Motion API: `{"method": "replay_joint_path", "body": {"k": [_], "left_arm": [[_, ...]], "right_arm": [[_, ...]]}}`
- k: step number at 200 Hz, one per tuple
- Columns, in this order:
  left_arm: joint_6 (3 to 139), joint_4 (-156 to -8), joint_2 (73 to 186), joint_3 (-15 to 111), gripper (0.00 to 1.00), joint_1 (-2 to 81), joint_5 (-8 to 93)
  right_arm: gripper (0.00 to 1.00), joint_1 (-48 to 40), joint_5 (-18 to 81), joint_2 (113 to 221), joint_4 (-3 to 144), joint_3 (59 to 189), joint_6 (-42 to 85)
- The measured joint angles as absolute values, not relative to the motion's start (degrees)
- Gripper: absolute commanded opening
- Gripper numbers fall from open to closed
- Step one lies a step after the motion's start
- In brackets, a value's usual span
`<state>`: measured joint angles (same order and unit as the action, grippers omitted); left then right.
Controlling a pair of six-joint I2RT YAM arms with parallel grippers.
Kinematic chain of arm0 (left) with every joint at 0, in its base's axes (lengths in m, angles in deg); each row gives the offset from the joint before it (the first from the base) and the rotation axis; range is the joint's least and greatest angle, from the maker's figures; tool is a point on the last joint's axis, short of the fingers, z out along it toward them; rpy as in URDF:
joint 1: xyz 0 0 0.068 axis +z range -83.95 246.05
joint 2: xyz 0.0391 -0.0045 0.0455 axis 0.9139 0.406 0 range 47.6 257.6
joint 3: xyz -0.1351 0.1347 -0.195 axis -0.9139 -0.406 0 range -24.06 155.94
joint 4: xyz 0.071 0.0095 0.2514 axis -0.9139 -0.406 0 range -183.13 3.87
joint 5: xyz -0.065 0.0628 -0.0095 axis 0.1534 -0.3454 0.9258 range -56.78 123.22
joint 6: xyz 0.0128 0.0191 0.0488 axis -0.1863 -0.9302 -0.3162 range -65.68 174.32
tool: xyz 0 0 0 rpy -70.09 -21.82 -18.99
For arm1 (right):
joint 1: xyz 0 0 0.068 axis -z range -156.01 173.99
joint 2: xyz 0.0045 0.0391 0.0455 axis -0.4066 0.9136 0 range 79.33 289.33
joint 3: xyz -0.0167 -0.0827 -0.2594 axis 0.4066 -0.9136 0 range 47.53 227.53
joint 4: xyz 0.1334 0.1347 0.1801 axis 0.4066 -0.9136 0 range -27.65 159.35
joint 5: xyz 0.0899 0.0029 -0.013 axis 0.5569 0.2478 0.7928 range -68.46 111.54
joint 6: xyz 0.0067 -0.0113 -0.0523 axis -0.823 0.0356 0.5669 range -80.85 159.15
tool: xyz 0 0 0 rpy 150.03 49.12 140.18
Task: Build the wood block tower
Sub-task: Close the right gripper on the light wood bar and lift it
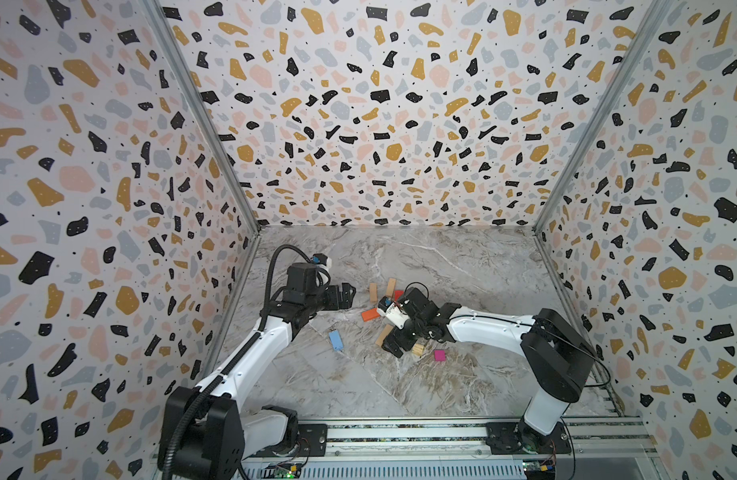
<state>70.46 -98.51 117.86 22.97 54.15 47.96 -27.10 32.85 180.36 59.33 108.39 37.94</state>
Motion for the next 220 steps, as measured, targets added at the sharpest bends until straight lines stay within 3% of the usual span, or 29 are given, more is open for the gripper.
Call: {"method": "replay_joint_path", "body": {"k": [152, 220], "left_arm": [[71.56, -97.71, 117.99, 22.97, 1.00, 55.94, 49.21], [71.56, -97.71, 117.99, 22.97, 1.00, 55.94, 48.66]], "right_arm": [[1.00, -28.21, 29.11, 188.25, 63.00, 111.99, 42.00], [0.88, -28.21, 27.74, 188.93, 64.91, 112.52, 41.61]]}}
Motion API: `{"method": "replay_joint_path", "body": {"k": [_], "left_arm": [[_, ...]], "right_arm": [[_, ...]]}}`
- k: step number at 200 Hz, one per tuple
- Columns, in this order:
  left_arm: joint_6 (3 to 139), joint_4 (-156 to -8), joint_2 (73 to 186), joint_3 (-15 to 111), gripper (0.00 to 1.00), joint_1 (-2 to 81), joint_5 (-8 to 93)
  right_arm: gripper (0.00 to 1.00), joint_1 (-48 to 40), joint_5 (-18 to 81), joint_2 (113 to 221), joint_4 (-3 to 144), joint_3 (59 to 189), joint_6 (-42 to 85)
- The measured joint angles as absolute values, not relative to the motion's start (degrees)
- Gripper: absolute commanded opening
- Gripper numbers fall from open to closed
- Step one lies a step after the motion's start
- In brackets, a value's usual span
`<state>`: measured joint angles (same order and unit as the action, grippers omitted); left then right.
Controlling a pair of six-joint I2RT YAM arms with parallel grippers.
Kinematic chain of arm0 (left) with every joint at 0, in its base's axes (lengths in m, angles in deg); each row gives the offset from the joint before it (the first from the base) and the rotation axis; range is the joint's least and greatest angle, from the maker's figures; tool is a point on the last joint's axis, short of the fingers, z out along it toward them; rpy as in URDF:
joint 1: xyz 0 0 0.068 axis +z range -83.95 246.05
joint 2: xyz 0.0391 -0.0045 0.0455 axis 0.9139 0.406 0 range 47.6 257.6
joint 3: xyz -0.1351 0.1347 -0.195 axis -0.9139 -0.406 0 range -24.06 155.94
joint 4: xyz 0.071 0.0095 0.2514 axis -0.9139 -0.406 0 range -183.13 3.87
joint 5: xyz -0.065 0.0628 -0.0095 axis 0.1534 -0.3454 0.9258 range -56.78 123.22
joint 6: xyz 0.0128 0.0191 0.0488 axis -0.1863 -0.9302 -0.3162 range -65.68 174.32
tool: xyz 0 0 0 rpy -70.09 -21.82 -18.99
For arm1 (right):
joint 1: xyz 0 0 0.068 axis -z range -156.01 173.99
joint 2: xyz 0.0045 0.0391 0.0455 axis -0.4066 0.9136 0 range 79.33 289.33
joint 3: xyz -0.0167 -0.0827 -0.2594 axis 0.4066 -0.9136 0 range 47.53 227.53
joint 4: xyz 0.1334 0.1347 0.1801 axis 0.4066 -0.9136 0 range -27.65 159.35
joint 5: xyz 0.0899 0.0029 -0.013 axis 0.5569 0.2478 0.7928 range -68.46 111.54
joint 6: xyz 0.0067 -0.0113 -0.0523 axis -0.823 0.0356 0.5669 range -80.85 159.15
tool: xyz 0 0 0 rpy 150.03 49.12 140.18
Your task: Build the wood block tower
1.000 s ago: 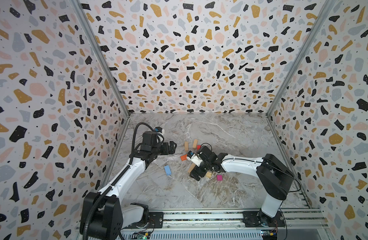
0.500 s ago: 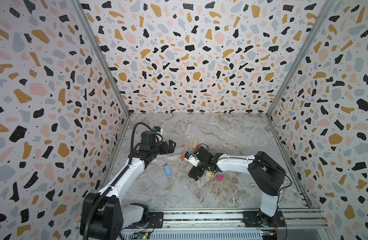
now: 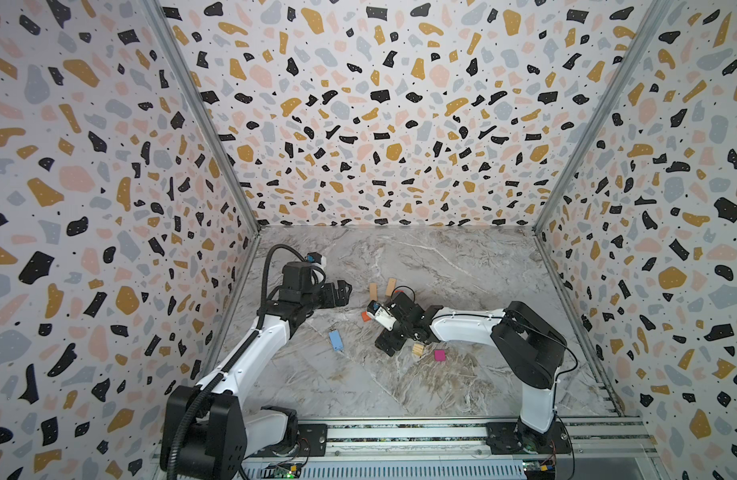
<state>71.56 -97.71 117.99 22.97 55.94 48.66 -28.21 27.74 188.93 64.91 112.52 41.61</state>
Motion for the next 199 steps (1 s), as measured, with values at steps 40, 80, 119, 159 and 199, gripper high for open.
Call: {"method": "replay_joint_path", "body": {"k": [40, 80, 119, 159, 199], "left_arm": [[71.53, -97.71, 117.69, 22.97, 1.00, 55.94, 47.90], [71.53, -97.71, 117.62, 22.97, 1.00, 55.94, 47.68], [71.53, -97.71, 117.62, 22.97, 1.00, 55.92, 47.68], [71.56, -97.71, 117.58, 22.97, 1.00, 55.94, 47.68], [71.58, -97.68, 117.58, 22.97, 1.00, 55.94, 47.68]], "right_arm": [[0.71, -28.21, 27.30, 189.32, 66.33, 112.47, 39.18], [0.59, -28.28, 25.25, 189.32, 67.73, 111.93, 35.05], [0.58, -28.17, 23.21, 188.67, 69.41, 110.66, 29.04], [0.57, -26.16, 19.69, 188.40, 69.28, 110.44, 21.78], [0.56, -21.57, 17.14, 186.02, 69.37, 107.34, 16.17]]}}
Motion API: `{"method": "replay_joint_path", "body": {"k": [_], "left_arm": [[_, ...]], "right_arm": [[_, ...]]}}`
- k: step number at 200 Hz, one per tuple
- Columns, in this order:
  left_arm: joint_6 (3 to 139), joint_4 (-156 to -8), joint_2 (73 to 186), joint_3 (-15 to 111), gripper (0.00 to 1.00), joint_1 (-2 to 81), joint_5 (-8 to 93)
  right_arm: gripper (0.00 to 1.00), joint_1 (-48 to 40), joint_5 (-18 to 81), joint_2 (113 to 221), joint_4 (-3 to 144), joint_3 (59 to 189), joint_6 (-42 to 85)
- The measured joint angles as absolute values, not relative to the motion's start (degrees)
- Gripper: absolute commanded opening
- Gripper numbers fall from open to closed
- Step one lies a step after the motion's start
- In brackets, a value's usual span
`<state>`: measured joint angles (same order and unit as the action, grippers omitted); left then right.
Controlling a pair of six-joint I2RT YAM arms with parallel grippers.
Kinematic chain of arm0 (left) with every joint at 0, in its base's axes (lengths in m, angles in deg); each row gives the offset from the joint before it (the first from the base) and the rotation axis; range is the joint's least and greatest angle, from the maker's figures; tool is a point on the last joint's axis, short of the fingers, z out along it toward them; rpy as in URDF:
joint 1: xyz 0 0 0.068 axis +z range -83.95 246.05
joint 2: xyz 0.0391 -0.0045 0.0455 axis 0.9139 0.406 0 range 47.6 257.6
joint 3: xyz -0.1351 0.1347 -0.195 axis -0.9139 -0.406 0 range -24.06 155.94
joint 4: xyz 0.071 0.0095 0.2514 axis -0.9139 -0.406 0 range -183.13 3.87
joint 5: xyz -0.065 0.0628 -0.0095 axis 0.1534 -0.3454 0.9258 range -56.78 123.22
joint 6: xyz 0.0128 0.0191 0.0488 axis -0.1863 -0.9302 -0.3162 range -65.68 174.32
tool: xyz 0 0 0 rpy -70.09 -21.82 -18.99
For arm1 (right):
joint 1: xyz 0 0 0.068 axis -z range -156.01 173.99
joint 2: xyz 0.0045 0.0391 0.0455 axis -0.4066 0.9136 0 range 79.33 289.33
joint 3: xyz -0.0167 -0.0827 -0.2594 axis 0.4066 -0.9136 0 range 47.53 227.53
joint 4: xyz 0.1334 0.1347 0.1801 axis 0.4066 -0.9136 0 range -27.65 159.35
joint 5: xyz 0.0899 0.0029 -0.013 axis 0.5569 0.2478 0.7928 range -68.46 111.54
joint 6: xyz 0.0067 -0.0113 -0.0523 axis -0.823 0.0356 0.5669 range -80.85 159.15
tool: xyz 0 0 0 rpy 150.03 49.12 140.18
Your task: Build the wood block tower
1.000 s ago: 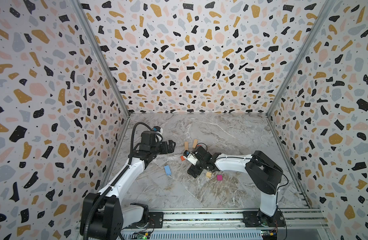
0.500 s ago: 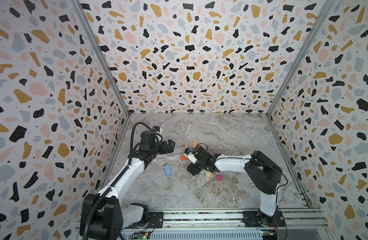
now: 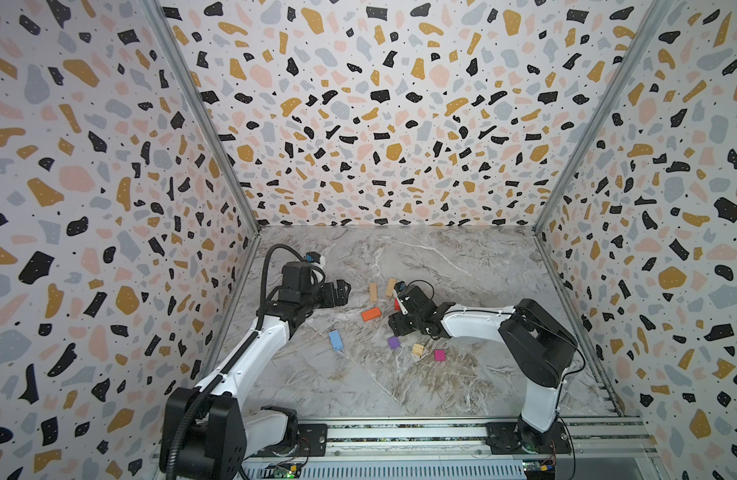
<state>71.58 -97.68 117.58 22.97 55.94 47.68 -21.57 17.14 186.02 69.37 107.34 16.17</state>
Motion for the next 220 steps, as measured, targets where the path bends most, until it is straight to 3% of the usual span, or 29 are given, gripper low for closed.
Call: {"method": "replay_joint_path", "body": {"k": [93, 220], "left_arm": [[71.95, -97.57, 117.77, 22.57, 1.00, 55.94, 47.72], [71.95, -97.60, 118.06, 22.57, 1.00, 55.94, 47.66]], "right_arm": [[0.56, -8.89, 15.37, 182.53, 69.76, 102.75, 12.34], [0.64, -13.02, 9.64, 185.13, 66.35, 106.51, 7.16]]}}
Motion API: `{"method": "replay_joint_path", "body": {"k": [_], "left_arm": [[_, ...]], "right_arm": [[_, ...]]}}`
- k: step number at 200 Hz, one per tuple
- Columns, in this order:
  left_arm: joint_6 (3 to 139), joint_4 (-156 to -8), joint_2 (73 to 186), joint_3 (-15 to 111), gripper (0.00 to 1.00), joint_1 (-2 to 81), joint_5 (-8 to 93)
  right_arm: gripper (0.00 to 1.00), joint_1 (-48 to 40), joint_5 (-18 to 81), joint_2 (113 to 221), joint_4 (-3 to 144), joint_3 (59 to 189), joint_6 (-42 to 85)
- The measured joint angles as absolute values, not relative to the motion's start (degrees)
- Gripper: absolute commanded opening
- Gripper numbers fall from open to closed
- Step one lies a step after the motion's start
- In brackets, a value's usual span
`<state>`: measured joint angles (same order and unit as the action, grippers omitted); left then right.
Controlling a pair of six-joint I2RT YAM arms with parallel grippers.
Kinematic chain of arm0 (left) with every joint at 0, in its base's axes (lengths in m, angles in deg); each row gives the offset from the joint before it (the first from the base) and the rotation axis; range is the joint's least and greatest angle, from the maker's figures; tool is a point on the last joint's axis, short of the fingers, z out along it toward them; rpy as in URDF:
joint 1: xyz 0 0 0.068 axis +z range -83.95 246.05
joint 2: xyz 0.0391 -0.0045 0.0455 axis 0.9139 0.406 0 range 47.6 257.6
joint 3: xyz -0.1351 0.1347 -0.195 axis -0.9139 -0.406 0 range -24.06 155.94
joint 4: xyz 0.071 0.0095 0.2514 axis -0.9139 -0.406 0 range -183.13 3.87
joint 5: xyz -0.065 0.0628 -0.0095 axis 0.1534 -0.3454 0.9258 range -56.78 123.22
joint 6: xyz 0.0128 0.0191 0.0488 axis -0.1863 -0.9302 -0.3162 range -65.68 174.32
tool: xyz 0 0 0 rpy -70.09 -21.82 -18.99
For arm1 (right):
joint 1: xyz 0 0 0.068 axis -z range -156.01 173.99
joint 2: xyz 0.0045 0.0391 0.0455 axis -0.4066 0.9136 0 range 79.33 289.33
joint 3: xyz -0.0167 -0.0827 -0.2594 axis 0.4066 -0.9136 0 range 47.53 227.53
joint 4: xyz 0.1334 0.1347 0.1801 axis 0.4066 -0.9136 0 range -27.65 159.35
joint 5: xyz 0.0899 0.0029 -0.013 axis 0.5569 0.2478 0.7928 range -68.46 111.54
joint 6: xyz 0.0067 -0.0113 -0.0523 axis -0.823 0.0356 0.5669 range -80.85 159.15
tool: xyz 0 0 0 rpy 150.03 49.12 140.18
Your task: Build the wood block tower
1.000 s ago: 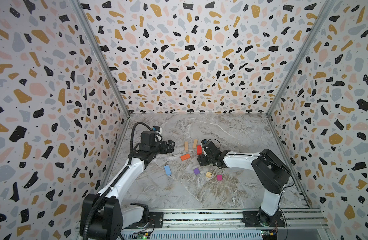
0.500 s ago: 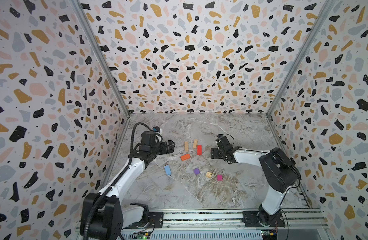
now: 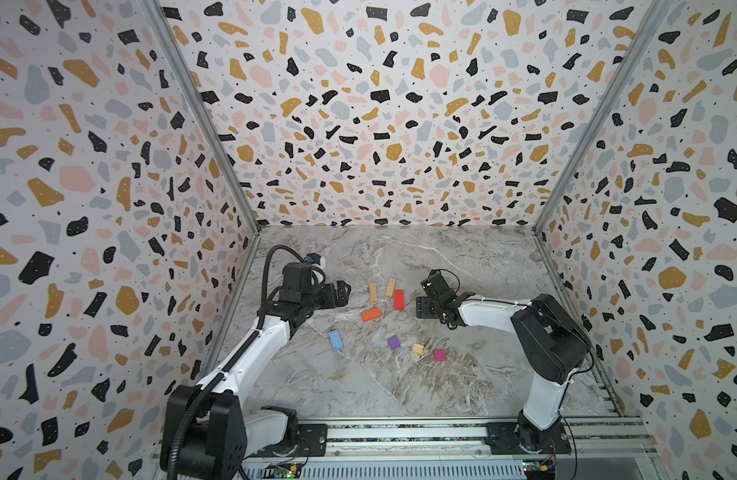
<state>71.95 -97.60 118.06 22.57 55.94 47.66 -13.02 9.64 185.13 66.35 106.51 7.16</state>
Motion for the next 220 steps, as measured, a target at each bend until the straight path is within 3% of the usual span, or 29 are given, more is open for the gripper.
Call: {"method": "replay_joint_path", "body": {"k": [51, 141, 220], "left_arm": [[71.95, -97.60, 118.06, 22.57, 1.00, 55.94, 47.66], [71.95, -97.60, 118.01, 22.57, 1.00, 55.92, 47.51], [71.95, -97.62, 118.04, 22.57, 1.00, 55.94, 48.12]], "right_arm": [[0.69, -14.20, 7.67, 187.01, 65.21, 108.89, 5.65], [0.86, -14.71, 6.97, 187.40, 64.69, 109.33, 3.66], [0.90, -14.97, 7.06, 187.40, 64.97, 109.33, 3.47]]}}
